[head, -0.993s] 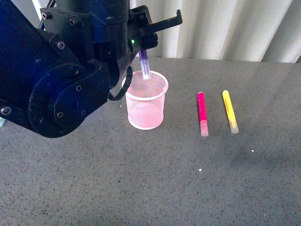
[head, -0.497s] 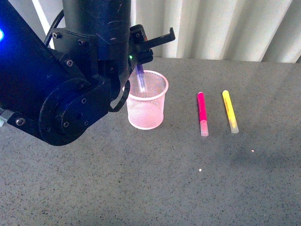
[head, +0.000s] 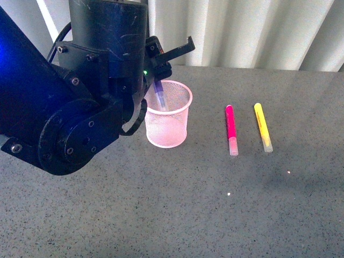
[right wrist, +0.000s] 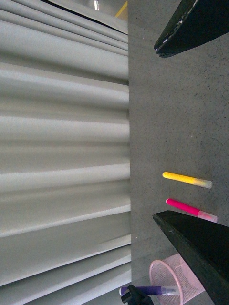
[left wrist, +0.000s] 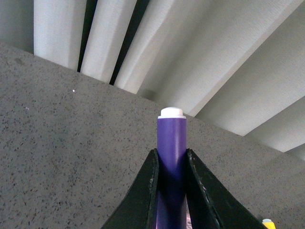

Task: Insert purple and pink pens into pink cup

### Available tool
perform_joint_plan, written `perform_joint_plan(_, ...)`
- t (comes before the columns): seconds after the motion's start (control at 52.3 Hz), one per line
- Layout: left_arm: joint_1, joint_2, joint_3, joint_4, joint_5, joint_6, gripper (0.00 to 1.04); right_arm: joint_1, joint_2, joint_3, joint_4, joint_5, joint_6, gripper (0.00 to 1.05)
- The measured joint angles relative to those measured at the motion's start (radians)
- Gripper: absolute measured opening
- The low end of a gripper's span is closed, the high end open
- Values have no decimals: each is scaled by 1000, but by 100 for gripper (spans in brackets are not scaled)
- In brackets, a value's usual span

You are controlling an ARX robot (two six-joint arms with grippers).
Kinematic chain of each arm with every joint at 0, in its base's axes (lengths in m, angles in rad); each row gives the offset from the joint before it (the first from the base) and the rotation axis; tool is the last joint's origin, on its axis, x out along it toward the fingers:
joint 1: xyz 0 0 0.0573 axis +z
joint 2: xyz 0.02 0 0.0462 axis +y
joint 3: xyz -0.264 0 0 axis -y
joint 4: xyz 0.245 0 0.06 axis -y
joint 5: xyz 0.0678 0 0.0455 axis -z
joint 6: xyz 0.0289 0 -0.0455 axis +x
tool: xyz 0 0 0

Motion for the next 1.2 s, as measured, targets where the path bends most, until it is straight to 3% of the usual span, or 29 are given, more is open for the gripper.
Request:
perform_joint_plan(0.076,-1,0,-13,2,-1,-21,14,0,0,0,0,0,0,98)
perform_joint_plan(0.172,-2,-6,-28,-3,-7,-40,34,0,0,0,0,0,0,98)
perform_joint_plan(0.42,5,-85,-60,-56,27,-78,72,0,0,0,0,0,0,98)
perform_joint_plan(0.611,21,-251,-114,-274,115,-28,100,0,0,0,0,0,0,98)
perform_joint_plan(0.745,77,-557,-230,-694,255,106,98,0,0,0,0,0,0,98)
perform_joint_plan(0.993,95,-656,-256,-768,257,152,98,0,0,0,0,0,0,98)
perform_joint_plan(1.032,92,-631,-288,-665,195,202,94,0,0,0,0,0,0,98)
perform_joint_plan(1.089,97,-592,-413,-293,73,319,81,0,0,0,0,0,0,98)
perform_joint_plan(1.108,107,-591,-475,-167,72,367,76,0,0,0,0,0,0,98)
perform_joint_plan(1.203,148,-623,-593,69,83,444,62,0,0,0,0,2,0,98)
